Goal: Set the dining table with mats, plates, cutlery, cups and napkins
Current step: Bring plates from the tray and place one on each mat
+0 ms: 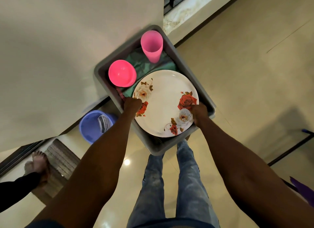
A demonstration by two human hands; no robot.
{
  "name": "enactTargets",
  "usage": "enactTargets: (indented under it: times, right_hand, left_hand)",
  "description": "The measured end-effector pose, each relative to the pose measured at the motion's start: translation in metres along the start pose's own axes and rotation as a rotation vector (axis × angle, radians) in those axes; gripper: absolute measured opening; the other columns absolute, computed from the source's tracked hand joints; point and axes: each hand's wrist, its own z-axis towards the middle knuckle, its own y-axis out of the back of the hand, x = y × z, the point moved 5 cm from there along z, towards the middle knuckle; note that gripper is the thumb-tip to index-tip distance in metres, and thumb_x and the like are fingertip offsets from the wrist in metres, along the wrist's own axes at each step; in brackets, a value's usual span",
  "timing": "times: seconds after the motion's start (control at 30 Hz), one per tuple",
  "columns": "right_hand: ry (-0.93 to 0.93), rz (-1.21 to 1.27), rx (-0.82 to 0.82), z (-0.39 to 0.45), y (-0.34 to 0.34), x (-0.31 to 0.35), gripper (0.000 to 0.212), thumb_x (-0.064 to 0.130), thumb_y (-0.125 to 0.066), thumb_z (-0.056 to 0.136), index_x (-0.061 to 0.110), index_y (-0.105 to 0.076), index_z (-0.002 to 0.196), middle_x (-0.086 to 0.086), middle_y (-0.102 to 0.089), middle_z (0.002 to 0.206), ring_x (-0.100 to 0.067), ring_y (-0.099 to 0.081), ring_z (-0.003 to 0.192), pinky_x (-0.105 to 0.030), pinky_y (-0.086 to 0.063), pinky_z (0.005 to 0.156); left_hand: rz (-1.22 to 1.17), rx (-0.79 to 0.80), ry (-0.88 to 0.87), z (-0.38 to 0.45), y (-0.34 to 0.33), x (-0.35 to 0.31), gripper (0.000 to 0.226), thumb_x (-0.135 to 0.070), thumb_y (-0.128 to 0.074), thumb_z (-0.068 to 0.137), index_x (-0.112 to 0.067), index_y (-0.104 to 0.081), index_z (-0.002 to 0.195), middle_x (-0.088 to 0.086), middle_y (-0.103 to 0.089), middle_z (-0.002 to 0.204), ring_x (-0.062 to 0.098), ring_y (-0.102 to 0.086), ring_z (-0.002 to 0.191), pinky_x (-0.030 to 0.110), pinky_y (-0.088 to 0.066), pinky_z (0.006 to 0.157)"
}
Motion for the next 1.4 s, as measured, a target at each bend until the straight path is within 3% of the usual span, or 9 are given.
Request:
enactTargets:
  times: [0.13,0.33,0.57,0.67,0.73,0.87,1.1,1.27,1.4]
  right_hand:
    - [0.025,0.019,-0.02,-0.017,0.004,0.006,0.021,0.013,-0.057,0.094,0.008,-0.065,0.114,-0.005,-0.067,0.1,-0.022,-0.063,0.095,-0.034,-0.053,0.085]
    - [0.096,0.013,-0.011,-0.056,0.021,0.023,0.02,0.014,-0.061,0.091,0.007,-0.068,0.108,-0.013,-0.071,0.104,-0.028,-0.067,0.094,-0.047,-0.056,0.09]
    - [0.215,0.166,0.05,-0.152,0.071,0.029,0.021,0.014,-0.06,0.091,0.023,-0.066,0.109,0.005,-0.07,0.095,-0.007,-0.065,0.078,-0.016,-0.052,0.053]
    - [0.176,0.212,-0.034,-0.172,0.096,0.009,0.026,0.018,-0.056,0.091,0.013,-0.067,0.114,-0.007,-0.071,0.105,-0.019,-0.066,0.085,-0.027,-0.056,0.066]
    - [0.166,0.272,-0.099,-0.184,0.115,-0.005,0.022,0.025,-0.059,0.089,0.015,-0.069,0.106,-0.007,-0.072,0.101,-0.025,-0.068,0.091,-0.037,-0.059,0.079]
    - [0.192,0.423,-0.208,-0.204,0.158,-0.026,0.031,0.037,-0.067,0.081,0.017,-0.07,0.105,-0.004,-0.074,0.097,-0.024,-0.07,0.09,-0.04,-0.058,0.084]
    - [0.276,0.662,-0.524,-0.242,0.259,-0.076,0.032,0.04,-0.062,0.091,0.01,-0.072,0.097,-0.003,-0.073,0.088,-0.016,-0.068,0.078,-0.023,-0.05,0.061]
    - [0.312,0.785,-0.705,-0.274,0.346,-0.142,0.034,0.045,-0.062,0.091,0.012,-0.069,0.088,-0.001,-0.072,0.079,-0.014,-0.069,0.073,-0.026,-0.054,0.062]
    - [0.307,0.868,-0.843,-0.299,0.424,-0.219,0.03,0.04,-0.058,0.094,0.012,-0.067,0.097,-0.001,-0.071,0.087,-0.016,-0.069,0.082,-0.027,-0.055,0.064]
  left_hand:
    - [0.098,-0.162,-0.016,-0.016,0.01,-0.003,0.024,-0.007,-0.05,0.089,0.011,-0.061,0.1,0.021,-0.067,0.11,0.035,-0.064,0.102,0.032,-0.044,0.067]
    - [-0.012,-0.166,-0.056,-0.053,0.031,-0.007,0.028,-0.01,-0.054,0.084,0.002,-0.063,0.108,0.011,-0.065,0.094,0.026,-0.061,0.08,0.025,-0.043,0.058]
    - [-0.144,-0.053,-0.162,-0.114,0.058,-0.009,0.027,-0.034,-0.066,0.084,-0.01,-0.066,0.095,0.01,-0.072,0.087,0.022,-0.068,0.071,0.036,-0.058,0.066]
    - [-0.192,0.032,-0.261,-0.141,0.051,-0.018,0.024,-0.03,-0.065,0.087,-0.012,-0.068,0.103,0.007,-0.073,0.092,0.025,-0.072,0.077,0.039,-0.061,0.067]
    - [-0.189,0.058,-0.342,-0.167,0.04,-0.03,0.018,-0.024,-0.063,0.092,-0.011,-0.062,0.103,0.003,-0.069,0.091,0.016,-0.067,0.071,0.024,-0.056,0.053]
    - [-0.098,0.139,-0.446,-0.199,0.008,-0.051,0.024,-0.036,-0.058,0.096,-0.014,-0.059,0.105,0.008,-0.067,0.102,0.02,-0.066,0.084,0.028,-0.055,0.061]
    - [0.009,0.253,-0.649,-0.274,-0.09,-0.073,0.043,-0.048,-0.057,0.093,-0.012,-0.059,0.117,0.009,-0.068,0.11,0.026,-0.069,0.093,0.045,-0.06,0.075]
    - [0.135,0.38,-0.848,-0.341,-0.184,-0.063,0.043,-0.061,-0.054,0.087,-0.026,-0.066,0.108,0.002,-0.074,0.096,0.025,-0.072,0.087,0.048,-0.061,0.072]
    - [0.188,0.506,-0.96,-0.425,-0.271,-0.027,0.026,-0.044,-0.056,0.097,-0.022,-0.068,0.097,-0.004,-0.073,0.071,0.015,-0.071,0.065,0.039,-0.061,0.056]
